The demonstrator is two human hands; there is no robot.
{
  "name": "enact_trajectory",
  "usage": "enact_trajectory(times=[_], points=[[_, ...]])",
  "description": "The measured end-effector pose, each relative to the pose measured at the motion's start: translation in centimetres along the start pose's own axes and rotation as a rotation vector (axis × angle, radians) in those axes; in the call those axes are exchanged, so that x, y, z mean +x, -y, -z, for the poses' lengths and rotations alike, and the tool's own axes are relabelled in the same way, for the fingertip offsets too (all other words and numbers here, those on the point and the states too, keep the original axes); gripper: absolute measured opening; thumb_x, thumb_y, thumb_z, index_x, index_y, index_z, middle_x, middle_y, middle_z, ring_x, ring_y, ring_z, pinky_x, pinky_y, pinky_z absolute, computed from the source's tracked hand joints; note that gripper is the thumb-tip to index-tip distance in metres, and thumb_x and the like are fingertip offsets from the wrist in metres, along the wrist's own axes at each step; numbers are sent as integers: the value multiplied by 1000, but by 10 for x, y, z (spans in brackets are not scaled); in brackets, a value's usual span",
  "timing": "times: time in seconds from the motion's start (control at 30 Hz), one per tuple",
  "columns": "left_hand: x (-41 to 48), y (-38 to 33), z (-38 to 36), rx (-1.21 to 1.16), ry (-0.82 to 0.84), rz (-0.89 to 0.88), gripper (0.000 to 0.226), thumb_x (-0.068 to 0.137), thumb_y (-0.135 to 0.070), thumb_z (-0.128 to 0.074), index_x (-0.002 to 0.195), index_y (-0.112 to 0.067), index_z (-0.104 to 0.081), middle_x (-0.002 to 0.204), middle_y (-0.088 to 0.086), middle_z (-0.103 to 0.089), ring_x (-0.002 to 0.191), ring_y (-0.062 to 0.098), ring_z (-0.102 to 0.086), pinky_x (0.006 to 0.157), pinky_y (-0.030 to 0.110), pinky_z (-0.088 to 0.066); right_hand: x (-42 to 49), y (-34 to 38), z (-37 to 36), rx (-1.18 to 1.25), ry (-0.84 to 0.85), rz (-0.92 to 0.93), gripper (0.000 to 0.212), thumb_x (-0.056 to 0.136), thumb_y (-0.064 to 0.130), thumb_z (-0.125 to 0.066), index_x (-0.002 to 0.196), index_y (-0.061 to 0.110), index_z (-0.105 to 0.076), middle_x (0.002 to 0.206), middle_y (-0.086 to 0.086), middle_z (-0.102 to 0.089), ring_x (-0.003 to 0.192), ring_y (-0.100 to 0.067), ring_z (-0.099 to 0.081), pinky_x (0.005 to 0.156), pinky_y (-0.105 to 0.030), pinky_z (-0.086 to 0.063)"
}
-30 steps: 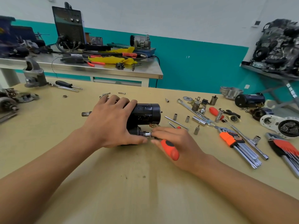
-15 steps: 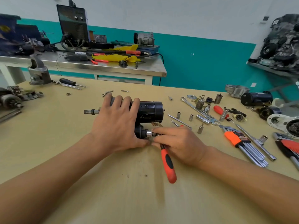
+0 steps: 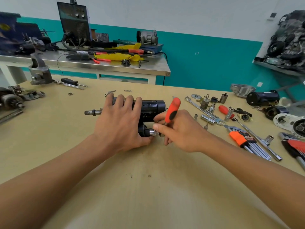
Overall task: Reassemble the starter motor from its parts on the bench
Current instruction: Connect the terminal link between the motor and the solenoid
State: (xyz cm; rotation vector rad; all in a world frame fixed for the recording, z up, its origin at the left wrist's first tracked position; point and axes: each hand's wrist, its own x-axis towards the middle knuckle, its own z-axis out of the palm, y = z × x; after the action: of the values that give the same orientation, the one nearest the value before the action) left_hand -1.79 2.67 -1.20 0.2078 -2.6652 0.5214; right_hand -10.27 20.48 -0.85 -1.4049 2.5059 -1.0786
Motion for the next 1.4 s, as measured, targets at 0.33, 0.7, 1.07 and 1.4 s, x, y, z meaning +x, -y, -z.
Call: enact_trajectory(times=[0.33,0.7,1.07,1.4], points=[[0,0,-1,9,-11,-1,107,68,-92,-31,131,-7,-47,116,15,-62,106,38,-56,107,56,-32,-33,-11,-14,-466,-60,488,53,88,53,-60,94,2,-74,122,-17,-68,93,-32,-71,66,-39,-58],[3,-4,0,4,11,71,110,65,-93,-34,133,-8,-45,123,14,-61,114,38,-55,111,56,-29,-11,10,-18,-77,-244,281,37,75,28,-41,61,3,-65,49,-6,-56,43,-18,-48,43,-31,-38],[3,-4,0,-6,1,63,109,61,-90,-39,128,-5,-51,117,17,-64,109,40,-57,107,57,-32,11,23,-9,142,-135,-224,31,84,28,-43,59,13,-53,81,-22,-71,48,-26,-69,56,-40,-57],[2,-4,2,-20,11,55,115,59,-95,-37,128,-5,-52,119,17,-64,109,40,-57,107,57,-33,28,35,3,242,-24,-432,18,89,24,-42,78,11,-46,98,-11,-72,53,-29,-72,45,-25,-51]])
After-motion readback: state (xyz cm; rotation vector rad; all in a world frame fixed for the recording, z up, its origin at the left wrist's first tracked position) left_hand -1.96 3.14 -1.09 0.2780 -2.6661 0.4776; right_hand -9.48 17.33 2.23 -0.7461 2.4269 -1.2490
